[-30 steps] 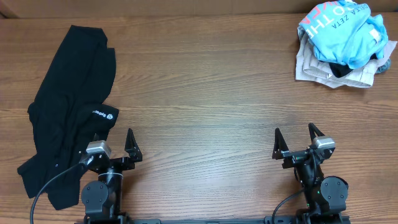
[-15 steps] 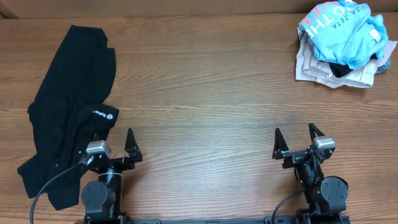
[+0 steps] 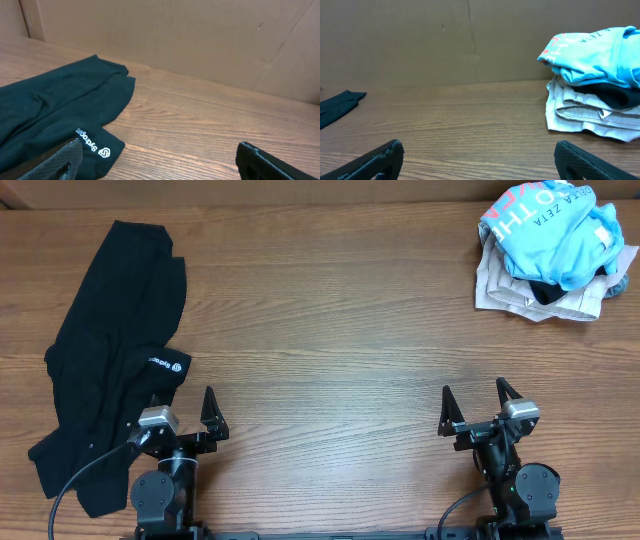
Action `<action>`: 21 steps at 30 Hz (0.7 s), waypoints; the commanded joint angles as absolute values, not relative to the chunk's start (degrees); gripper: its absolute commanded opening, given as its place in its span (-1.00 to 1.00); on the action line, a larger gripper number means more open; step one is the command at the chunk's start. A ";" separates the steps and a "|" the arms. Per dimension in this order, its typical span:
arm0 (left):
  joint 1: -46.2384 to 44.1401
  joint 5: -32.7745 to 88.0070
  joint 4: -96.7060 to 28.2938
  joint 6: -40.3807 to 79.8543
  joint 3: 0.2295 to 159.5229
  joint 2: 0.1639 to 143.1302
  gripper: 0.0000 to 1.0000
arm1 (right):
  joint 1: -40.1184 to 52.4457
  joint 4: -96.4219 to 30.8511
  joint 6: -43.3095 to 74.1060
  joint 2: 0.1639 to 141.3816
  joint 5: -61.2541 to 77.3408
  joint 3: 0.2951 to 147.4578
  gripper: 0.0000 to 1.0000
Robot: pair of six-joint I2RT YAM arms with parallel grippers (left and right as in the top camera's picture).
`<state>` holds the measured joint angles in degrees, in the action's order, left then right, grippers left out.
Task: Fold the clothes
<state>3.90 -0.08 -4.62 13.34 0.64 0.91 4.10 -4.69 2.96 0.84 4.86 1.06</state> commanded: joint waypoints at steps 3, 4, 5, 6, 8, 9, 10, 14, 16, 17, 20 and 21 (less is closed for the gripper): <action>4.21 0.49 -4.34 12.71 0.27 0.27 1.00 | 3.66 -4.27 3.49 0.16 4.27 0.47 1.00; 4.19 2.11 -4.16 13.54 0.27 0.27 0.99 | 3.66 -4.16 3.75 0.16 5.04 0.47 1.00; 4.19 3.86 -4.01 14.24 0.27 0.27 1.00 | 3.66 -3.95 4.71 0.16 6.00 0.47 1.00; 4.19 6.04 -3.68 14.37 0.27 0.27 0.99 | 3.66 -3.62 5.85 0.16 7.18 0.49 1.00; 4.16 9.21 -2.72 13.91 0.27 0.27 0.99 | 3.66 -2.59 6.48 0.16 9.65 0.64 1.00; 4.16 10.68 -1.91 13.30 0.27 0.27 0.99 | 3.66 -2.61 6.48 0.16 10.28 0.99 1.00; 4.16 12.01 -0.97 12.64 0.27 0.27 1.00 | 3.66 -2.94 6.48 0.16 10.81 1.80 1.00; 4.16 14.90 1.54 11.99 1.28 0.27 1.00 | 3.66 -3.92 6.46 0.19 12.34 5.48 1.00; 4.16 14.98 0.49 12.01 2.96 0.36 0.99 | 3.66 -5.39 6.46 0.45 13.69 8.08 1.00; 4.16 14.98 -0.40 11.99 4.05 0.47 1.00 | 3.66 -6.52 6.44 0.82 14.04 9.61 1.00; 4.16 14.85 -3.75 11.86 8.60 2.11 0.99 | 3.66 -9.87 6.42 2.92 14.06 14.02 1.00; 4.16 14.85 -4.62 11.40 10.15 3.01 1.00 | 3.66 -10.85 6.42 3.81 14.06 15.35 1.00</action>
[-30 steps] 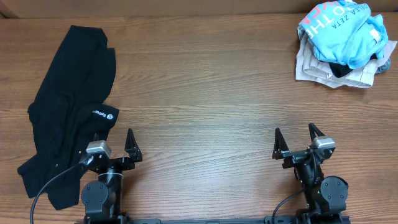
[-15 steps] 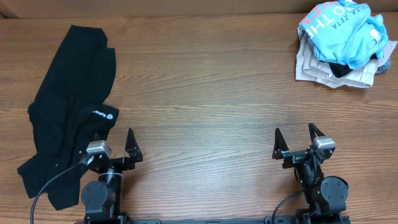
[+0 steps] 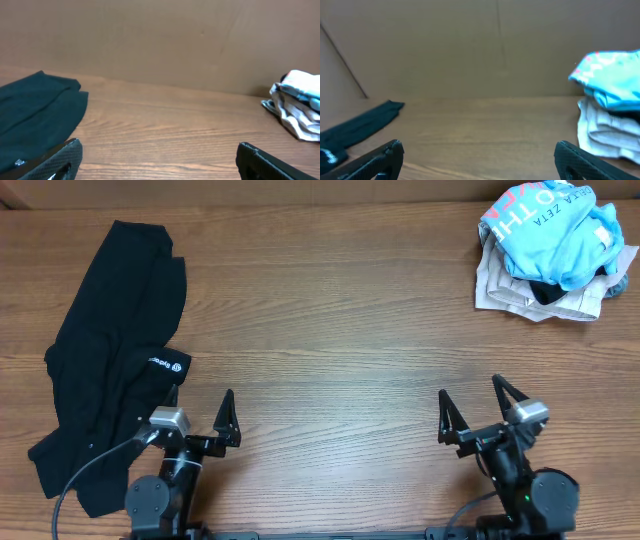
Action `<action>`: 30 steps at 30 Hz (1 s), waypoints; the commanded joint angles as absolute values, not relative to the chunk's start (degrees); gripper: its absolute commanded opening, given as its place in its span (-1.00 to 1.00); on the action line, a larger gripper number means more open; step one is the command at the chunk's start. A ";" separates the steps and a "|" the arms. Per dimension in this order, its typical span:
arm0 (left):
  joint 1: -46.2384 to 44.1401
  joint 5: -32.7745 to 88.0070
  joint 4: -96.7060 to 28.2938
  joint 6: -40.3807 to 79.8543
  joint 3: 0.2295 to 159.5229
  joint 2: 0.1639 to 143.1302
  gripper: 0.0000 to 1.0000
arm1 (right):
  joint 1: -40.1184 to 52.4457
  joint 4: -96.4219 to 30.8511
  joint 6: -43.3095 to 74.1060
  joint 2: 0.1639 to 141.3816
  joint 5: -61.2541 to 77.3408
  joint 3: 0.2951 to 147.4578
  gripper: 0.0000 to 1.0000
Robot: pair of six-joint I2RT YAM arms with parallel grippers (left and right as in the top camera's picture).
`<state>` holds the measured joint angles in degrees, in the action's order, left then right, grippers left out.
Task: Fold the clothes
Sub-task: 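Reach the left gripper to the black t-shirt and grasp its edge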
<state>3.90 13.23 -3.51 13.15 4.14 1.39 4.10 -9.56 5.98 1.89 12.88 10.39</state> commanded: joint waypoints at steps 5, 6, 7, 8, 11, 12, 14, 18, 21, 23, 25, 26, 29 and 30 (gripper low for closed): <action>4.16 14.85 -8.08 10.24 20.49 12.58 1.00 | 3.66 -15.70 6.00 12.25 14.09 24.38 1.00; 4.16 14.85 -8.51 10.24 22.61 15.18 1.00 | 3.66 -16.64 6.00 14.59 14.09 26.48 1.00; 4.16 14.85 -9.10 10.24 24.38 17.34 1.00 | 3.66 -17.45 6.00 16.53 14.11 28.16 1.00; 4.16 14.90 -9.98 10.24 26.63 20.12 1.00 | 3.66 -18.44 6.00 18.61 14.20 30.02 1.00; 4.16 14.90 -13.56 9.67 32.91 27.46 1.00 | 3.66 -22.74 6.00 25.26 14.26 36.05 1.00; 4.16 14.92 -15.57 8.56 35.59 30.28 0.99 | 3.66 -24.38 6.00 27.35 14.26 38.02 1.00; 4.16 14.90 -20.32 6.22 41.04 35.73 1.00 | 3.66 -28.34 6.00 32.14 14.22 42.46 1.00; 4.19 14.81 -32.08 0.36 52.53 47.13 0.99 | 3.66 -35.68 5.96 41.01 14.24 50.02 1.00; 4.23 14.98 -41.41 -2.46 60.31 55.48 1.00 | 3.66 -38.30 6.00 47.68 14.24 54.04 1.00; 4.23 13.52 -46.48 -3.05 64.47 61.23 0.99 | 3.66 -35.97 6.02 51.40 14.26 54.41 1.00; 4.23 12.10 -46.92 -3.05 65.41 65.28 1.00 | 3.66 -34.13 6.02 54.41 14.28 54.41 1.00; 4.23 11.51 -46.89 -3.07 65.39 67.20 1.00 | 3.66 -33.43 6.04 56.10 14.50 54.41 1.00; 4.23 8.99 -46.76 -3.09 65.39 74.50 0.99 | 3.66 -33.01 6.02 61.21 20.32 54.41 1.00; 4.23 7.84 -46.68 -3.14 65.39 76.25 1.00 | 3.66 -32.91 6.02 62.24 21.71 54.41 1.00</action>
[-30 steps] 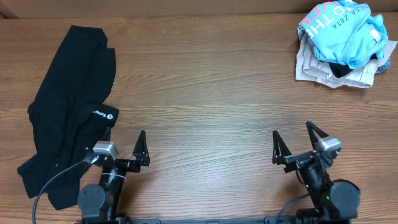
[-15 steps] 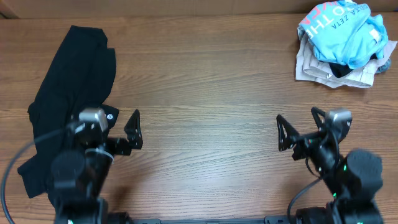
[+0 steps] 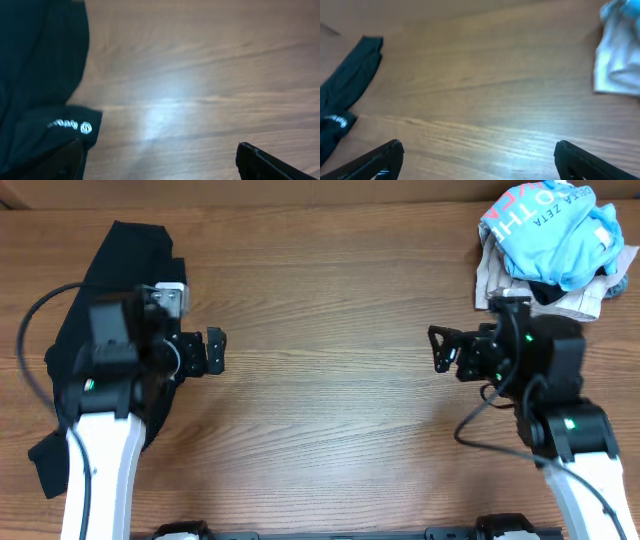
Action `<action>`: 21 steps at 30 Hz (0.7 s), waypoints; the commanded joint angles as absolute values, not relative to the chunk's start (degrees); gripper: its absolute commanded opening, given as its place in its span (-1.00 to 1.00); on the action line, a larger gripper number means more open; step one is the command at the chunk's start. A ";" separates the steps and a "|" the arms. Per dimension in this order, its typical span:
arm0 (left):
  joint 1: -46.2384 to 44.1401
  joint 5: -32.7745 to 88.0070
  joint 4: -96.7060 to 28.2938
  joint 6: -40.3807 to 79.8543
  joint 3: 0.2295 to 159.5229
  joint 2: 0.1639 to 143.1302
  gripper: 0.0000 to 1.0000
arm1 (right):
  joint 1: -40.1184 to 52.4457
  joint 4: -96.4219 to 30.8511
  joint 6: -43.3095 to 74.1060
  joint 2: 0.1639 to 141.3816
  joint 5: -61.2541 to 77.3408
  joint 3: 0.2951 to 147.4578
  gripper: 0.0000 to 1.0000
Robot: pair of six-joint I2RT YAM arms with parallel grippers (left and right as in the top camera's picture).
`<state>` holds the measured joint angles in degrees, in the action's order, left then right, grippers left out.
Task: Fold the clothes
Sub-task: 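Reach the left gripper to the black t-shirt and grasp its edge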
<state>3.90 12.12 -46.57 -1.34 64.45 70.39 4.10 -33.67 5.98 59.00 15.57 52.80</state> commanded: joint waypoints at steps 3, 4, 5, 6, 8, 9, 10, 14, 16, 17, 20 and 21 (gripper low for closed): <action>4.43 3.09 -46.28 -3.46 65.39 81.19 0.99 | 3.66 -32.86 6.02 65.47 23.77 54.41 1.00; 4.75 1.34 -46.00 -3.46 65.39 82.96 0.99 | 3.66 -32.88 6.02 66.28 24.23 54.41 0.95; 5.06 -0.03 -45.71 -3.46 65.39 84.33 1.00 | 3.66 -32.91 6.02 66.94 24.45 54.41 0.90; 5.50 -1.74 -45.36 -3.44 65.39 86.08 1.00 | 3.68 -33.01 6.02 67.64 24.75 54.41 0.83; 6.22 -3.68 -45.19 -3.46 65.39 88.88 0.94 | 3.68 -33.23 6.02 68.64 24.82 54.41 0.73; 6.59 -4.19 -45.10 -3.49 65.39 90.28 0.91 | 3.68 -33.30 6.02 68.95 24.80 54.41 0.68; 6.94 -4.62 -44.97 -3.46 65.39 91.53 0.87 | 3.68 -33.30 6.02 69.08 24.77 54.41 0.65; 7.51 -5.23 -44.16 -3.42 65.39 96.64 0.72 | 3.66 -33.26 6.02 69.14 24.73 54.41 0.50; 7.49 -5.23 -43.42 -3.44 65.39 99.85 0.66 | 3.66 -33.28 6.02 69.14 24.73 54.39 0.43; 7.49 -5.32 -43.22 -3.44 65.39 100.71 0.64 | 3.66 -33.28 6.00 69.14 24.71 54.39 0.42; 7.49 -5.39 -42.52 -3.46 65.39 102.83 0.59 | 3.66 -33.28 6.00 69.14 24.27 54.39 0.31; 7.51 -5.85 -41.93 -3.44 65.39 103.55 0.59 | 3.66 -33.28 6.00 69.14 24.08 54.39 0.28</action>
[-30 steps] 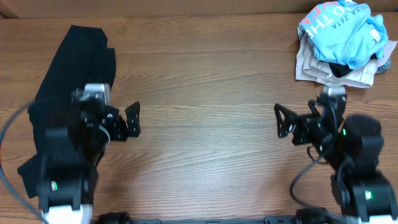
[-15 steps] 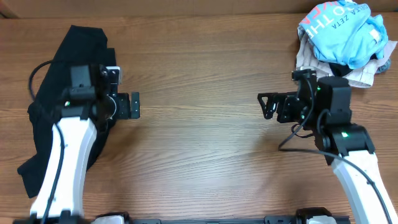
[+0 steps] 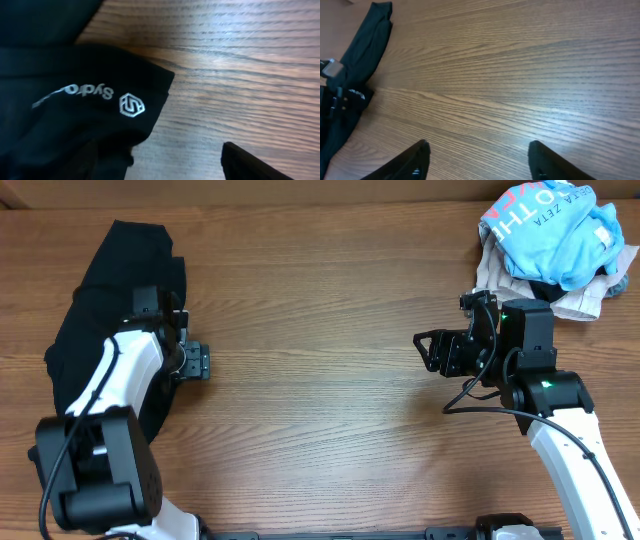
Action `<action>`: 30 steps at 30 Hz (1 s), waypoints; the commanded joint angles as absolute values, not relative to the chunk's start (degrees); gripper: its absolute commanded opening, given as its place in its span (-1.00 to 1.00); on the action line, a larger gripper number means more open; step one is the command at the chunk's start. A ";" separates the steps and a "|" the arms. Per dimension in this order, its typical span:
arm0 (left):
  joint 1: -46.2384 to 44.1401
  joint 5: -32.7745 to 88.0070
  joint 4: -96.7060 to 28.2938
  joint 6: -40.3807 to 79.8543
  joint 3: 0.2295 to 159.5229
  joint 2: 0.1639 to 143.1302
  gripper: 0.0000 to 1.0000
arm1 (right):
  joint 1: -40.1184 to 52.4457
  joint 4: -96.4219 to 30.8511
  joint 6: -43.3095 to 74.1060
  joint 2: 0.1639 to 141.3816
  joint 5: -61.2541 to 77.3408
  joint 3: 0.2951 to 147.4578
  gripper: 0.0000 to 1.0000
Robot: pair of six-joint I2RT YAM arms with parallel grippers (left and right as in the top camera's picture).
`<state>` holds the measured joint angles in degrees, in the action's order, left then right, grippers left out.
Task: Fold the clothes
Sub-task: 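Reach the left gripper to the black t-shirt and grasp its edge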
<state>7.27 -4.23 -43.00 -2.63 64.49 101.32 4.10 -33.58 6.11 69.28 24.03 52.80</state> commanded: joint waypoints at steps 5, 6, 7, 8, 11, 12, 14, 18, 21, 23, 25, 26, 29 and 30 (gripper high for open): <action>7.51 -8.84 -39.38 -3.44 65.39 105.65 0.58 | 3.66 -33.32 6.00 69.14 24.08 54.39 0.24; 7.49 -9.02 -38.63 -3.46 65.39 106.06 0.56 | 3.66 -33.32 6.00 69.14 24.08 54.39 0.25; 7.49 -9.02 -37.98 -3.46 65.39 106.43 0.51 | 3.66 -33.32 6.00 69.14 24.08 54.39 0.24; 7.49 -8.99 -37.50 -3.44 65.39 106.65 0.42 | 3.66 -33.32 6.00 69.14 24.08 54.39 0.23; 7.49 -8.97 -35.77 -3.46 65.39 107.55 0.18 | 3.66 -33.36 6.02 69.14 24.10 54.39 0.15; 7.49 -8.93 -35.40 -3.44 65.39 107.70 0.12 | 3.66 -33.45 6.02 69.14 24.10 54.39 0.14; 7.49 -8.91 -35.22 -3.44 65.39 107.70 -0.04 | 3.66 -33.56 6.02 69.14 24.10 54.39 0.14; 7.49 -7.57 -34.92 -3.44 65.39 107.90 -0.46 | 3.66 -33.93 6.02 69.14 24.10 54.39 0.11; 7.49 -5.39 -34.65 -3.44 65.36 108.05 -0.84 | 3.66 -34.00 6.00 69.14 24.10 54.39 0.11; 7.49 -3.53 -34.41 -3.44 65.36 108.05 -0.92 | 3.66 -34.00 6.02 69.14 24.10 54.39 0.09; 7.46 -0.82 -34.04 -3.42 65.39 108.07 -0.92 | 3.66 -33.98 6.00 69.14 24.08 54.39 0.08; 7.44 0.93 -33.74 -3.40 65.43 108.05 -0.91 | 3.66 -33.95 6.00 69.14 24.05 54.39 0.06; 7.16 7.33 -33.87 -2.46 66.92 108.05 -0.92 | 3.66 -33.67 6.00 69.14 24.03 54.39 0.03; 6.87 9.91 -34.37 -1.74 68.16 108.05 -0.92 | 3.66 -33.52 6.00 69.14 24.01 54.39 0.03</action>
<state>7.27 0.08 -34.11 -3.31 64.86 107.04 4.10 -34.04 5.98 69.28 23.99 52.80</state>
